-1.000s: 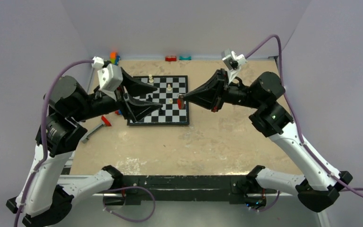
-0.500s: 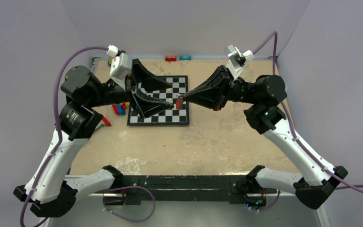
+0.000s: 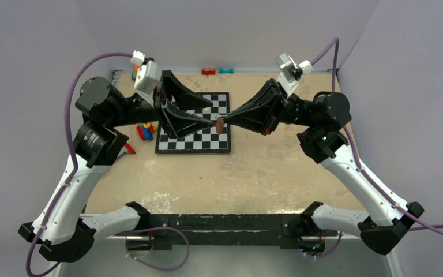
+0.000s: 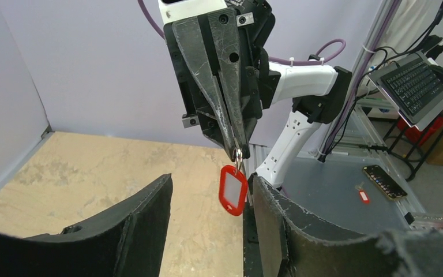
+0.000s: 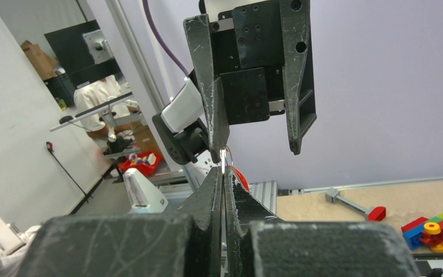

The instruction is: Remove the keys from the keyring

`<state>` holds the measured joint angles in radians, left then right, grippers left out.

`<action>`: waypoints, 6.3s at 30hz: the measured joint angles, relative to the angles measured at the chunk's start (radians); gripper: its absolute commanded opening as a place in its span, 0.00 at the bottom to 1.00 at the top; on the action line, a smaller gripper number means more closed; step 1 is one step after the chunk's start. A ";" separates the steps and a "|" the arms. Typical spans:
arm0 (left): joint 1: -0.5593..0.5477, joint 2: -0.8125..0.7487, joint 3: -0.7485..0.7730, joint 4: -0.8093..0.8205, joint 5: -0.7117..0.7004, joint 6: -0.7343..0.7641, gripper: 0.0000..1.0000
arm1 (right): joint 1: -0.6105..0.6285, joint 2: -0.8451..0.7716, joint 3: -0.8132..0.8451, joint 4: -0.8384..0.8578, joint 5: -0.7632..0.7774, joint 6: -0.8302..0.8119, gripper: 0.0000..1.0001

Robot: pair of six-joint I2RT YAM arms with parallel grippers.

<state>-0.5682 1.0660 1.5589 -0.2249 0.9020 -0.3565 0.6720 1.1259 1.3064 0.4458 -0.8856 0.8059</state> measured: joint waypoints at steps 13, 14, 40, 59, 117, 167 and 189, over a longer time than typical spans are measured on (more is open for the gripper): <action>0.000 0.035 0.024 0.009 0.004 -0.001 0.48 | 0.000 0.015 0.000 0.019 0.000 0.006 0.00; 0.000 0.035 0.024 0.010 0.005 -0.001 0.47 | 0.000 0.016 0.000 0.020 0.000 0.006 0.00; 0.001 0.048 0.041 0.037 0.075 -0.002 0.12 | 0.013 0.045 0.000 0.057 -0.023 0.032 0.00; -0.031 0.013 0.086 -0.177 -0.005 0.224 0.00 | 0.019 0.052 0.000 0.004 -0.022 0.032 0.00; -0.298 0.331 0.442 -0.957 -0.655 0.639 0.74 | 0.015 0.106 0.088 -0.637 0.109 -0.260 0.00; -0.126 0.013 0.124 -0.251 -0.127 0.267 0.28 | 0.024 0.017 0.012 -0.122 -0.027 -0.054 0.00; -0.106 0.024 0.113 -0.216 -0.119 0.190 0.24 | 0.024 0.004 0.012 -0.109 -0.027 -0.054 0.00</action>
<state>-0.6743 1.0897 1.6714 -0.4412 0.7830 -0.1665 0.6956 1.1301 1.3186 0.3370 -0.9123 0.7521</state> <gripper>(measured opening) 0.235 0.008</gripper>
